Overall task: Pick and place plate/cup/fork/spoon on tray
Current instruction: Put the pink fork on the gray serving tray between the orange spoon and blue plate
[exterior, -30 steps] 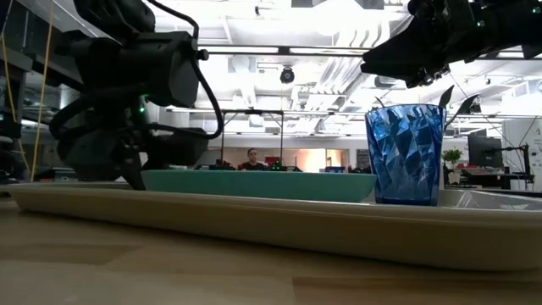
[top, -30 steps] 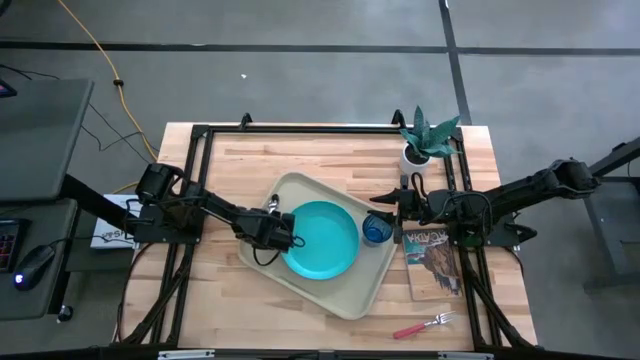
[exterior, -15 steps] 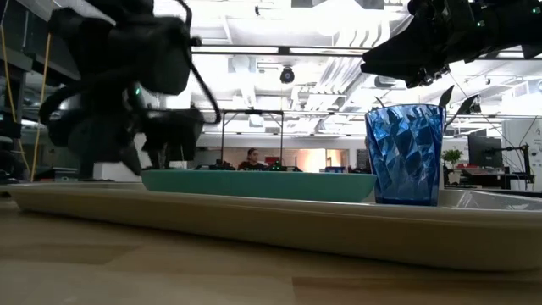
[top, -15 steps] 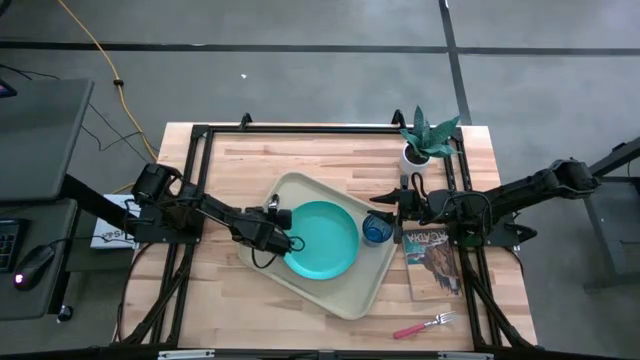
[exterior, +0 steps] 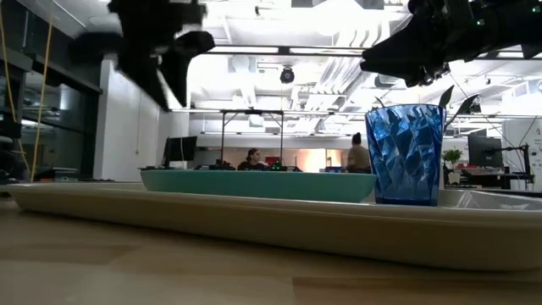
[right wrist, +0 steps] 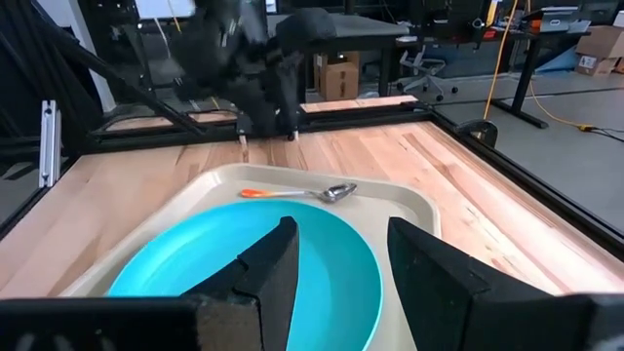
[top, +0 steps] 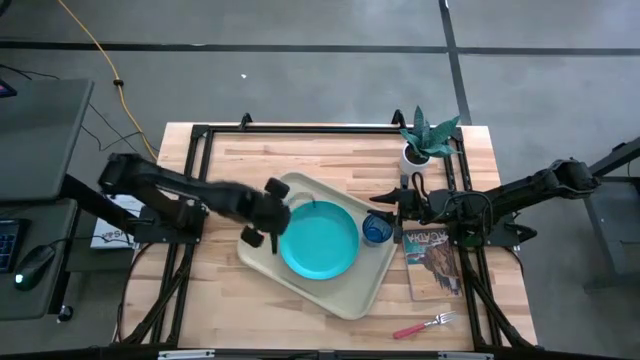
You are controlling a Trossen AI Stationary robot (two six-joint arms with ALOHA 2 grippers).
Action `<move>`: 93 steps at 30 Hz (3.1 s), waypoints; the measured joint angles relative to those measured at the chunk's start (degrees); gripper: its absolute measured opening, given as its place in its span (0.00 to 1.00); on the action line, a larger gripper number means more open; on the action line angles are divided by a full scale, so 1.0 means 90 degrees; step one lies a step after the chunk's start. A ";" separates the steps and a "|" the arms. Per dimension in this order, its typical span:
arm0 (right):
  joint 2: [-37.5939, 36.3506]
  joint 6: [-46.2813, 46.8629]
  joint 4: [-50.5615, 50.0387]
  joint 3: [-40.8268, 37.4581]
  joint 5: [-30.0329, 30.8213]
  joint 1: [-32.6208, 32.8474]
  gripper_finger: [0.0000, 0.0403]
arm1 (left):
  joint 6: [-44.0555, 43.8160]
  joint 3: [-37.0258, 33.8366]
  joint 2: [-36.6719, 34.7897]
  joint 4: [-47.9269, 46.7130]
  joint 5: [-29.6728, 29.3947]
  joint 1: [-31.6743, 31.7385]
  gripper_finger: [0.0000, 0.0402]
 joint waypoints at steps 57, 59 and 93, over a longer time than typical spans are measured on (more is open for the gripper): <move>0.4078 0.6911 -0.9711 0.6462 -0.1005 0.4314 0.37 | -0.3234 -0.5640 -0.3197 1.1743 0.4478 0.2343 0.32; 0.4332 0.7237 -0.9833 0.6400 -0.1579 0.4528 0.37 | -0.3234 -0.5640 -0.3197 1.1741 0.4479 0.2343 0.32; 0.6747 0.7057 -0.9040 0.6349 -0.2881 0.5277 0.37 | -0.3567 -0.5640 -0.3197 1.1692 0.4479 0.2341 0.32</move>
